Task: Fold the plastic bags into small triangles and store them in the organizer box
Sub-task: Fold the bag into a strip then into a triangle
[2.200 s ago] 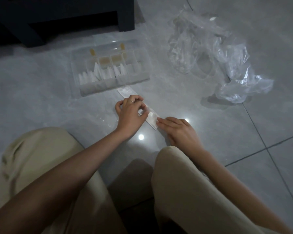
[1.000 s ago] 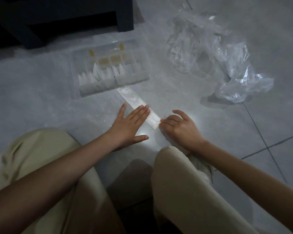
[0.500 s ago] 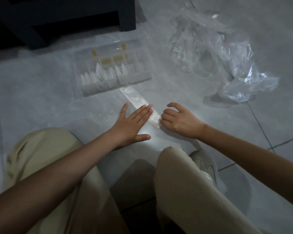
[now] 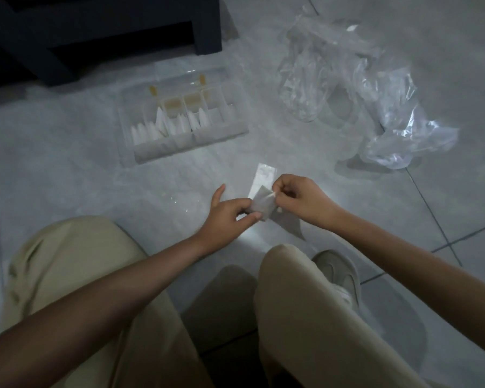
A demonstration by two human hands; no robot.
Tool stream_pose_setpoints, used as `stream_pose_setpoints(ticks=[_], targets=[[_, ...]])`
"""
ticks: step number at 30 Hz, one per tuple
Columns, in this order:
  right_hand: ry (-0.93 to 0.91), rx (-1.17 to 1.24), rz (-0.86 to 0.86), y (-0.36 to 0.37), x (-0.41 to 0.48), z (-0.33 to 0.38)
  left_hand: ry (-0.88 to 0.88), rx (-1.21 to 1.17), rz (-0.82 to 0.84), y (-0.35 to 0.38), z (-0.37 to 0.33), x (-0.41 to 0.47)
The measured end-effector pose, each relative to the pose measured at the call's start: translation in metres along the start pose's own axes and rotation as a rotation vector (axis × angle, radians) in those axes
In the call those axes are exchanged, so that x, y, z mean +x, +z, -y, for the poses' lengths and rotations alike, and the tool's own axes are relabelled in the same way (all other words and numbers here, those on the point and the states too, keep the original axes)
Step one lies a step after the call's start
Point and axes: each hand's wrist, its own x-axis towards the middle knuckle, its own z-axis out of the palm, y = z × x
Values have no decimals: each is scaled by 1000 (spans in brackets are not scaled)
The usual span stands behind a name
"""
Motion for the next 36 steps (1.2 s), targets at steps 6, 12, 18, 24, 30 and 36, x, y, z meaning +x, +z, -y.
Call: stream_pose_setpoints(ticks=[6, 12, 18, 24, 30, 36], targets=[[130, 211, -7, 4, 17, 1, -123, -17, -46, 0, -1, 10], [36, 66, 6, 1, 32, 4, -174, 1, -24, -5, -7, 15], [233, 250, -9, 4, 42, -4, -174, 118, -102, -13, -13, 22], [303, 216, -32, 6, 45, 0, -233, 191, -117, -13, -22, 26], [296, 70, -132, 14, 46, 1, -306, 190, -88, -15, -28, 26], [297, -124, -214, 22, 50, 0, -340, 210, -53, -19, -33, 29]])
